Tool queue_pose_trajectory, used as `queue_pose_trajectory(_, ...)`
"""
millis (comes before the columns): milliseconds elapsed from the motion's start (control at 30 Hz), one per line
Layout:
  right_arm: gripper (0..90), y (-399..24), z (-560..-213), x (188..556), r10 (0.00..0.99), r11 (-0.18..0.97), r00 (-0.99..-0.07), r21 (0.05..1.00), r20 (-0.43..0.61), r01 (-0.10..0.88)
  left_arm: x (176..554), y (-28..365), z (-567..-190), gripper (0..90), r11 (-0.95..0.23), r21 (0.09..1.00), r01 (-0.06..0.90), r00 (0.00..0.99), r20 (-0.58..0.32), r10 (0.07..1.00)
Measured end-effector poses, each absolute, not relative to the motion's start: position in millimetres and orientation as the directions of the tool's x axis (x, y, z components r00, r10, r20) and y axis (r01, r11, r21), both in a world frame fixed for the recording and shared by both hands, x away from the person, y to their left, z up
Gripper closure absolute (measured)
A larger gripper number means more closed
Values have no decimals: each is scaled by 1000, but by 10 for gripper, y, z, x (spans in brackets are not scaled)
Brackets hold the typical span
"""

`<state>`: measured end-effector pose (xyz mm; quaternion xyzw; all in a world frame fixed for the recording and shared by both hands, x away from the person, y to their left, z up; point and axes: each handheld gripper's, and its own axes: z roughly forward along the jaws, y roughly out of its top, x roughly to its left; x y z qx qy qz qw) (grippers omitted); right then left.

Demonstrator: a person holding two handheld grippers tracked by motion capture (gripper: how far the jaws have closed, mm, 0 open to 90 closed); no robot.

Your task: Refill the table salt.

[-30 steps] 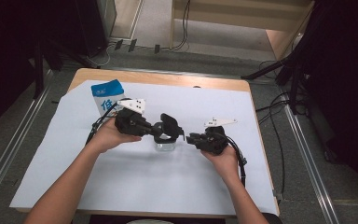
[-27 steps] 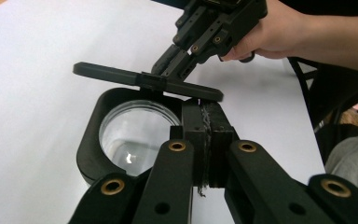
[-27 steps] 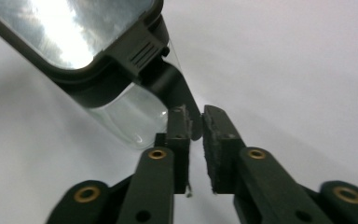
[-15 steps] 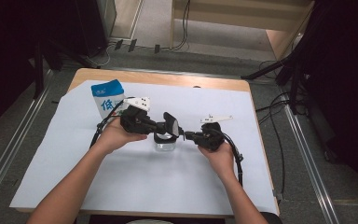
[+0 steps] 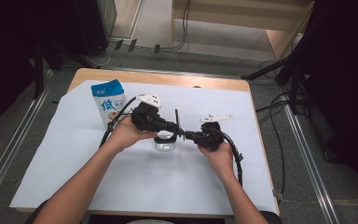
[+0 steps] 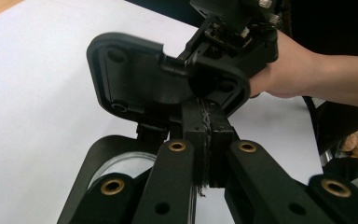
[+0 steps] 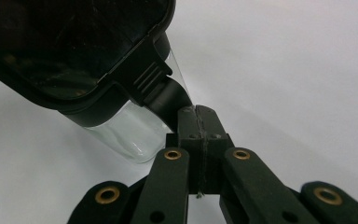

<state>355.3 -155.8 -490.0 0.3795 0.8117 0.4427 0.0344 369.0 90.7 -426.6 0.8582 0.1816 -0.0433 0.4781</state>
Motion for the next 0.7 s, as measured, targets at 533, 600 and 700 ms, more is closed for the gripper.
queue_pose_trajectory(533, 900, -1540, -4906, 3543, 661, 304, -697, 749, 279, 589, 3780, 776, -4367, 895, -481, 789, 382, 919, -269, 288)
queue_pose_trajectory(600, 900, -1538, -4907, 3542, 661, 304, -697, 750, 278, 587, 3786, 769, -4373, 892, -484, 788, 381, 919, -266, 289)
queue_pose_trajectory(700, 900, -1539, -4907, 3543, 661, 303, -697, 750, 279, 588, 3792, 761, -4391, 890, -479, 789, 385, 917, -272, 291)
